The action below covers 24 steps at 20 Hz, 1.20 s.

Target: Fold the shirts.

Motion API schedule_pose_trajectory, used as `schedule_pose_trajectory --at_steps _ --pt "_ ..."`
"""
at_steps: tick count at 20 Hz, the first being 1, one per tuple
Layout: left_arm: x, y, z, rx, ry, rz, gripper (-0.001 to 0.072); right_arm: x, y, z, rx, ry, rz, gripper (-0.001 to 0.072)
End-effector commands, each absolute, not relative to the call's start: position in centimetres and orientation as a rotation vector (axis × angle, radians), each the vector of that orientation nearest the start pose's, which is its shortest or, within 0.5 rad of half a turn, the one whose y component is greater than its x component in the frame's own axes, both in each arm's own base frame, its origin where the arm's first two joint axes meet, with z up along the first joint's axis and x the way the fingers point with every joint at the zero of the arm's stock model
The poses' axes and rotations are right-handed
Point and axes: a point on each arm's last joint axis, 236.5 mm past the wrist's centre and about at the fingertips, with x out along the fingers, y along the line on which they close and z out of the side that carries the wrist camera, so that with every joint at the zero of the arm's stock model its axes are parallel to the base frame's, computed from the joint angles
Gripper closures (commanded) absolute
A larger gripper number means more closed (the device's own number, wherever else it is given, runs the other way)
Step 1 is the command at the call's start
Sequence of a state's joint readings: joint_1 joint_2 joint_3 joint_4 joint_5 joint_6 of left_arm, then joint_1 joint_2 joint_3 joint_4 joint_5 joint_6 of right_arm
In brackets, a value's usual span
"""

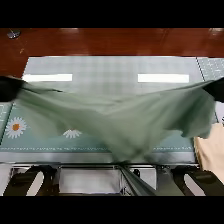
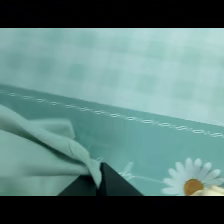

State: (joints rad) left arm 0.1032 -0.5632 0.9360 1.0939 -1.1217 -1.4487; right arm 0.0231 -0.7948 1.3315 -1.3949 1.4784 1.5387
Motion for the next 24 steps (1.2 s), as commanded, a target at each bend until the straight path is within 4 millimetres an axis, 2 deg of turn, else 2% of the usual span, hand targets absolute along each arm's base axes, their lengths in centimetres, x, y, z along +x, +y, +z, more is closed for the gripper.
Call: schedule_pose_trajectory --at_steps 1,3,7,9,12,13,14,15,16,17,19,21,22,23,24 --pt "30.5 -8.0 7.3 -0.522 0.814 -0.236 0.0682 36.1 0.5 14.5 0.088 0.99 0.049 0.0696" --pt "33.1 -8.1 4.5 -0.519 0.804 -0.229 0.0682 41.0 0.3 12.3 0.179 1.013 0.076 0.0696" --pt "39.7 -8.6 0.3 -0.543 0.803 -0.145 0.0682 49.8 2.4 8.9 0.363 1.031 0.148 0.0696" --pt "42.3 -9.4 -1.7 -0.568 0.87 -0.146 0.0682 52.4 3.8 7.1 0.473 1.042 0.179 0.0695" --pt "46.3 -10.2 -1.6 -0.59 0.893 -0.175 0.0681 53.6 4.8 5.0 0.548 1.086 0.2 0.0686" --pt "47.6 -10.5 -0.9 -0.589 0.892 -0.195 0.062 53.6 4.7 4.7 0.546 1.091 0.198 0.0428" --pt "48.4 -10.9 -0.4 -0.588 0.901 -0.219 0.0323 53.4 4.5 4.8 0.533 1.096 0.2 0.007" --pt "49.0 -11.2 0.0 -0.577 0.927 -0.253 0.001 52.8 4.2 5.1 0.505 1.112 0.224 0.0088" --pt "49.0 -11.0 0.5 -0.54 0.97 -0.293 0.0003 51.7 3.4 5.3 0.482 1.142 0.238 0.0089" --pt "48.7 -9.8 1.0 -0.487 1.019 -0.312 0.0003 50.1 2.0 5.6 0.459 1.187 0.244 0.0089" --pt "47.4 -5.1 2.0 -0.419 1.113 -0.285 0.0005 45.2 -2.1 5.4 0.396 1.335 0.209 0.0089" --pt "44.5 -0.5 1.7 -0.48 1.233 -0.229 0.0006 40.3 -6.5 4.7 0.419 1.428 0.09 0.0089" --pt "42.8 1.0 0.9 -0.534 1.289 -0.215 0.0006 38.6 -7.4 4.0 0.474 1.413 0.057 0.0089" --pt "41.6 1.9 0.1 -0.617 1.318 -0.206 0.0006 37.4 -7.3 3.2 0.531 1.381 0.046 0.0089" --pt "41.1 1.8 -0.5 -0.722 1.316 -0.212 0.0006 36.3 -6.3 2.2 0.593 1.339 0.06 0.0089"
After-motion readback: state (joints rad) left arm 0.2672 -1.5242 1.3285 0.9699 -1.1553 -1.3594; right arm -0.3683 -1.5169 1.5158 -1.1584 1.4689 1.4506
